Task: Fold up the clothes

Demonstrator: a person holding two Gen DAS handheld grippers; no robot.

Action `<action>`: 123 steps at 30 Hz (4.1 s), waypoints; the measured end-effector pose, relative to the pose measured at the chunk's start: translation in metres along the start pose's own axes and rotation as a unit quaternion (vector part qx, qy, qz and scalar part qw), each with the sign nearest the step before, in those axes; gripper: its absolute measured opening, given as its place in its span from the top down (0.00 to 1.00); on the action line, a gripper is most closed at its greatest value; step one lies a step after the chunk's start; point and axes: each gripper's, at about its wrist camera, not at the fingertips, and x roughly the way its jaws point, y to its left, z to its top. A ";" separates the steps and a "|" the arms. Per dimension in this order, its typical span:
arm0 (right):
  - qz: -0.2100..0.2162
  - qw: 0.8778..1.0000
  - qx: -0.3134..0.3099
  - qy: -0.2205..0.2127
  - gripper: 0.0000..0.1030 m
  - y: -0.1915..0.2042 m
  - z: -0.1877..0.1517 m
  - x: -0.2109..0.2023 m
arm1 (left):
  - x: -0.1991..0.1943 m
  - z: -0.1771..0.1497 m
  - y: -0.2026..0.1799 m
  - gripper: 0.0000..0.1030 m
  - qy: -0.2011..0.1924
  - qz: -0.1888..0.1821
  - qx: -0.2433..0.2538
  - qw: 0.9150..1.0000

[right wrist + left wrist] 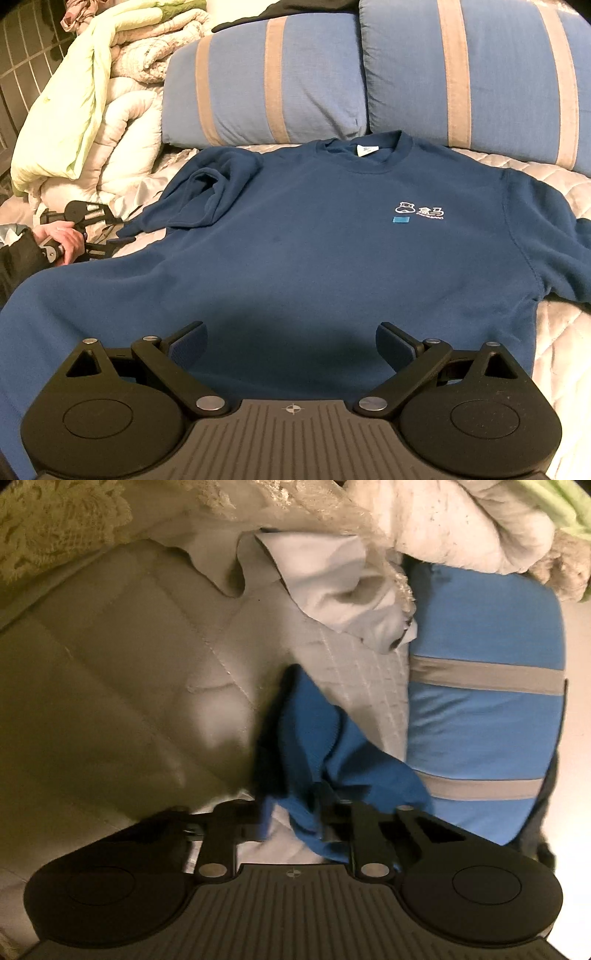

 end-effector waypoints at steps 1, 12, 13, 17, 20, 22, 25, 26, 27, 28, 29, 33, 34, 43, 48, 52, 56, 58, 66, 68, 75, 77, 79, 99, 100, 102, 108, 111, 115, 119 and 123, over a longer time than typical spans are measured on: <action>0.001 1.000 0.001 0.000 0.05 0.000 0.000 0.000 | -0.003 -0.001 -0.007 0.85 -0.005 0.010 0.024 1.000; 0.004 1.000 0.003 -0.002 0.05 -0.003 0.000 -0.001 | -0.059 -0.020 -0.113 0.89 -0.131 0.137 0.428 0.884; 0.005 1.000 0.003 -0.002 0.05 -0.003 0.000 -0.001 | -0.064 -0.022 -0.119 0.89 -0.138 0.145 0.451 0.870; 0.005 1.000 0.003 -0.001 0.05 -0.003 0.000 -0.002 | -0.086 -0.025 -0.127 0.89 -0.165 0.176 0.507 0.827; 0.007 1.000 0.004 -0.001 0.05 -0.003 0.001 -0.002 | -0.100 -0.024 -0.127 0.89 -0.182 0.193 0.536 0.801; 0.008 1.000 0.006 -0.001 0.05 -0.004 0.001 -0.003 | -0.111 -0.022 -0.125 0.90 -0.196 0.210 0.550 0.784; 0.008 1.000 0.006 0.000 0.05 -0.004 0.001 -0.003 | -0.122 -0.012 -0.120 0.90 -0.214 0.242 0.557 0.765; 0.009 1.000 0.006 0.000 0.05 -0.004 0.001 -0.003 | -0.126 -0.008 -0.118 0.90 -0.218 0.253 0.553 0.763; 0.009 1.000 0.006 0.001 0.05 -0.004 0.001 -0.003 | -0.131 -0.003 -0.116 0.90 -0.223 0.263 0.549 0.761; 0.009 1.000 0.006 0.002 0.05 -0.004 0.001 -0.003 | -0.136 0.002 -0.114 0.90 -0.227 0.270 0.545 0.761; 0.009 1.000 0.006 0.002 0.05 -0.004 0.001 -0.003 | -0.140 0.006 -0.112 0.90 -0.234 0.276 0.542 0.758; 0.009 1.000 0.006 0.003 0.05 -0.003 0.002 -0.002 | -0.158 0.024 -0.105 0.90 -0.261 0.295 0.522 0.757; 0.009 1.000 0.007 0.004 0.05 -0.002 0.002 -0.002 | -0.161 0.028 -0.104 0.90 -0.264 0.297 0.514 0.760; 0.005 1.000 0.008 0.004 0.05 -0.002 0.001 -0.002 | -0.170 0.062 -0.078 0.90 -0.267 0.324 0.476 0.773; 0.003 1.000 0.011 0.004 0.04 -0.003 0.001 -0.003 | -0.144 0.081 -0.046 0.76 -0.221 0.348 0.439 0.798; 0.000 1.000 0.015 -0.002 0.02 -0.005 0.000 -0.005 | -0.138 0.075 -0.028 0.68 -0.215 0.369 0.428 0.797; -0.002 1.000 0.023 -0.013 0.00 -0.008 -0.001 -0.008 | -0.151 0.052 -0.024 0.55 -0.203 0.334 0.432 0.813; -0.003 0.999 0.030 -0.019 0.00 -0.010 -0.001 -0.010 | -0.162 0.034 -0.027 0.50 -0.187 0.289 0.437 0.831; -0.032 0.997 0.034 -0.055 0.00 -0.020 -0.005 -0.047 | -0.188 -0.049 -0.010 0.35 0.010 0.025 0.441 0.897; -0.039 0.997 0.042 -0.059 0.00 -0.028 -0.008 -0.063 | -0.187 -0.066 0.000 0.35 0.060 -0.020 0.423 0.904; -0.075 0.990 0.096 -0.073 0.00 -0.073 -0.031 -0.129 | -0.174 -0.098 0.025 0.35 0.156 -0.088 0.399 0.899; -0.075 0.988 0.116 -0.072 0.00 -0.085 -0.045 -0.143 | -0.172 -0.103 0.028 0.35 0.169 -0.109 0.388 0.899; -0.064 0.986 0.139 -0.070 0.00 -0.095 -0.060 -0.155 | -0.170 -0.107 0.030 0.36 0.179 -0.123 0.386 0.897; 0.153 0.951 0.268 -0.011 0.83 -0.097 -0.134 -0.155 | -0.191 -0.130 0.027 0.92 0.209 -0.184 0.361 0.890; 0.148 0.952 0.267 -0.014 0.86 -0.096 -0.132 -0.161 | -0.197 -0.129 0.025 0.92 0.201 -0.188 0.364 0.890; 0.137 0.953 0.268 -0.023 0.89 -0.098 -0.127 -0.173 | -0.209 -0.133 0.017 0.93 0.188 -0.188 0.379 0.886; 0.116 0.963 0.237 -0.046 0.91 -0.096 -0.105 -0.216 | -0.237 -0.135 0.004 0.93 0.172 -0.190 0.384 0.887; 0.108 0.968 0.222 -0.033 0.91 -0.093 -0.101 -0.225 | -0.243 -0.136 0.004 0.93 0.178 -0.174 0.386 0.888; 0.074 0.975 0.210 0.018 0.88 -0.093 -0.107 -0.217 | -0.236 -0.135 0.017 0.93 0.189 -0.115 0.401 0.889; -0.006 0.977 0.209 0.037 0.40 -0.101 -0.111 -0.209 | -0.229 -0.123 0.033 0.75 0.181 -0.076 0.390 0.900; -0.056 0.983 0.176 -0.023 0.01 -0.097 -0.097 -0.214 | -0.231 -0.107 0.033 0.46 0.111 -0.052 0.379 0.917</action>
